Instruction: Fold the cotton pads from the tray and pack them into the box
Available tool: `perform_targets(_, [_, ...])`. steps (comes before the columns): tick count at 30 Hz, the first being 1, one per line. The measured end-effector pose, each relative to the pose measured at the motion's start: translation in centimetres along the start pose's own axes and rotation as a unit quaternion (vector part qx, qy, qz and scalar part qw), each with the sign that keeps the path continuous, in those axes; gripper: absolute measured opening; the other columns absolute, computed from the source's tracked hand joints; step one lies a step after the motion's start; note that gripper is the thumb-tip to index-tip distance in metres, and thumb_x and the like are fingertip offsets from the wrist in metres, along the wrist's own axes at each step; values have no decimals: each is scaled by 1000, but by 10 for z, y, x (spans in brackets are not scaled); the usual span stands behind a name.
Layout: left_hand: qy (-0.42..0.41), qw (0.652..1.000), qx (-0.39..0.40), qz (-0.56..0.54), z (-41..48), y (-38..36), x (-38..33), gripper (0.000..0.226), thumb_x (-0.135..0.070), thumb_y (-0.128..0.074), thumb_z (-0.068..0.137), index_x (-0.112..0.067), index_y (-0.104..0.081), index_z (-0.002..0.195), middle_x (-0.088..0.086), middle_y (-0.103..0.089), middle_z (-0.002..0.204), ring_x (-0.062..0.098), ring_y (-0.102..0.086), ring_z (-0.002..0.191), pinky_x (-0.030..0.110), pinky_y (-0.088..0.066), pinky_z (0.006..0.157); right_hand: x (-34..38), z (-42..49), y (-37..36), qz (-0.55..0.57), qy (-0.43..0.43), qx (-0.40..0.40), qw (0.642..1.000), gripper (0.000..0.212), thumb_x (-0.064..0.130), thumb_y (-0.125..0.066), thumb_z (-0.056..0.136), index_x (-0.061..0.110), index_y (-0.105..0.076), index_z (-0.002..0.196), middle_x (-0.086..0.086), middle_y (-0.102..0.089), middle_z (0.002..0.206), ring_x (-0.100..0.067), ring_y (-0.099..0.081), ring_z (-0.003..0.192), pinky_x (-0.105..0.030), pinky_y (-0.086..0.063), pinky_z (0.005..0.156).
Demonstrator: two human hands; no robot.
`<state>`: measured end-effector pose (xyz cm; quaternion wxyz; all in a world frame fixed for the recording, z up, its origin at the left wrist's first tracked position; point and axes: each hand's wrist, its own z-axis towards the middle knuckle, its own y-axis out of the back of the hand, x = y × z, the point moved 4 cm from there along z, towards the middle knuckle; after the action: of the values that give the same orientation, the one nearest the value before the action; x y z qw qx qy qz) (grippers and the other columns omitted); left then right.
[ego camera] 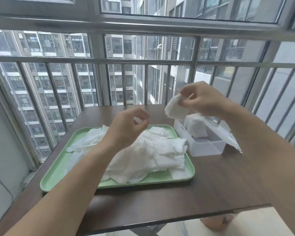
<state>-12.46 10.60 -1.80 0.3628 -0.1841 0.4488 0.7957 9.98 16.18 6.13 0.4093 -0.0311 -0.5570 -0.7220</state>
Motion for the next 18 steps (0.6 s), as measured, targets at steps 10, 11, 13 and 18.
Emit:
perform_targets(10, [-12,989,146,18,18,-65,-52,13,-35,-71,91,-27,-70,101,-17,-67,95,-7,-60,79,16,-49,71,-86,-11,16,-114,-90,115,983,15,16,-74,87,22,-72,101,8,-69,96,-8,-64,89,-19,-45,68])
perform_targets(11, [-2,989,150,17,20,-73,-53,18,-36,-72,90,-26,-69,105,-13,-68,98,-3,-62,82,21,-51,75,-91,-12,13,-115,-91,116,982,14,17,-74,88,22,-73,101,8,-70,96,-11,-65,91,-19,-45,69])
perform_targets(13, [24,987,155,20,23,-88,-55,29,-40,-72,89,-25,-66,113,-9,-68,101,7,-64,87,27,-53,78,-100,-14,6,-134,-92,116,980,14,19,-73,89,22,-75,102,8,-68,96,-12,-63,92,-17,-43,68])
perform_targets(18, [61,982,176,32,25,-113,-59,38,-45,-77,84,-29,-61,115,-13,-64,94,5,-62,82,29,-53,75,-118,-11,-10,-212,-84,114,967,13,28,-75,85,35,-73,95,15,-55,80,-5,-52,75,-28,-39,67])
